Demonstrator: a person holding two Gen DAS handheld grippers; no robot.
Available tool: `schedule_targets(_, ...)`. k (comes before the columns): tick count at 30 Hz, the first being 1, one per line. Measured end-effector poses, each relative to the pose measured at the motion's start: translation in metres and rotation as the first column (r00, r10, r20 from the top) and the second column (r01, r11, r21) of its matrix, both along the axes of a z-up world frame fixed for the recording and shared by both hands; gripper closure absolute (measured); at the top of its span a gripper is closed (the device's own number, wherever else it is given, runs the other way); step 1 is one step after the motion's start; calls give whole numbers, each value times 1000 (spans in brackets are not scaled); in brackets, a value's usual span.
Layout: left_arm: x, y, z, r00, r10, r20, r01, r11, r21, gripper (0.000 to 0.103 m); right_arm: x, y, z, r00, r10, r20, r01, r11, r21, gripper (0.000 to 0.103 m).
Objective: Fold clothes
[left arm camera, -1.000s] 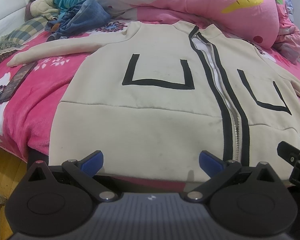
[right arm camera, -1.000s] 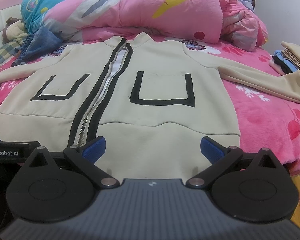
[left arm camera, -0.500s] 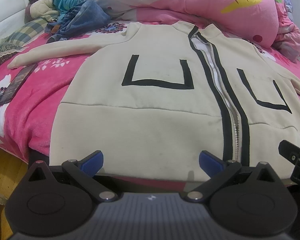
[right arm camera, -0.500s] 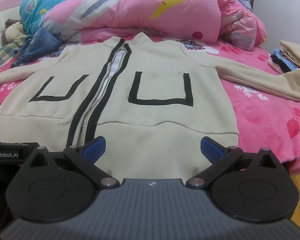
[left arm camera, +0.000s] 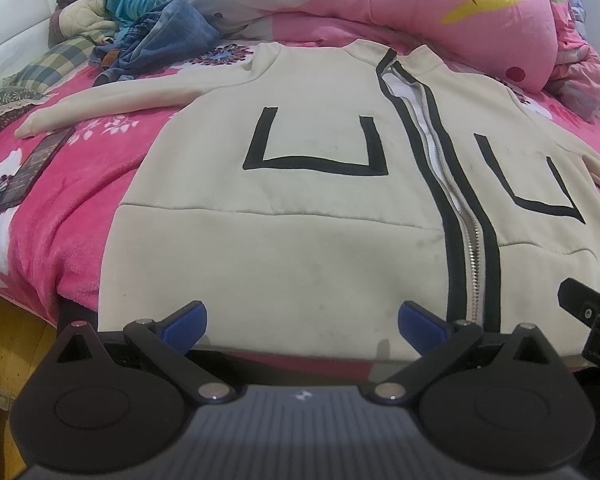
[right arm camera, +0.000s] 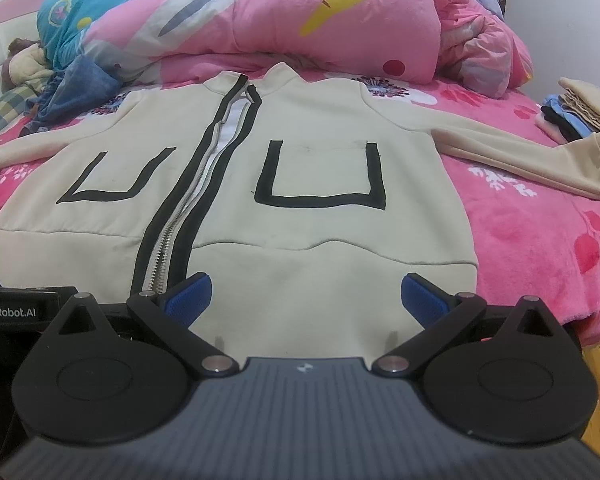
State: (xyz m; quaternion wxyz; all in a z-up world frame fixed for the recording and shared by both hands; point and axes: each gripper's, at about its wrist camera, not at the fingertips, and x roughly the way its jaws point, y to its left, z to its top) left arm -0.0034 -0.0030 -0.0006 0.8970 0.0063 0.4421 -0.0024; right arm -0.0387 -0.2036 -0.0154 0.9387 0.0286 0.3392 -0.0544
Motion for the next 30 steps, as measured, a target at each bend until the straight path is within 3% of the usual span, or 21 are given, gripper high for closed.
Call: schedule_targets(30,9,6,5,1000,-8,5,7,1000,13,3,10,-4,-1,999,24,22,-24,1000,-5,1)
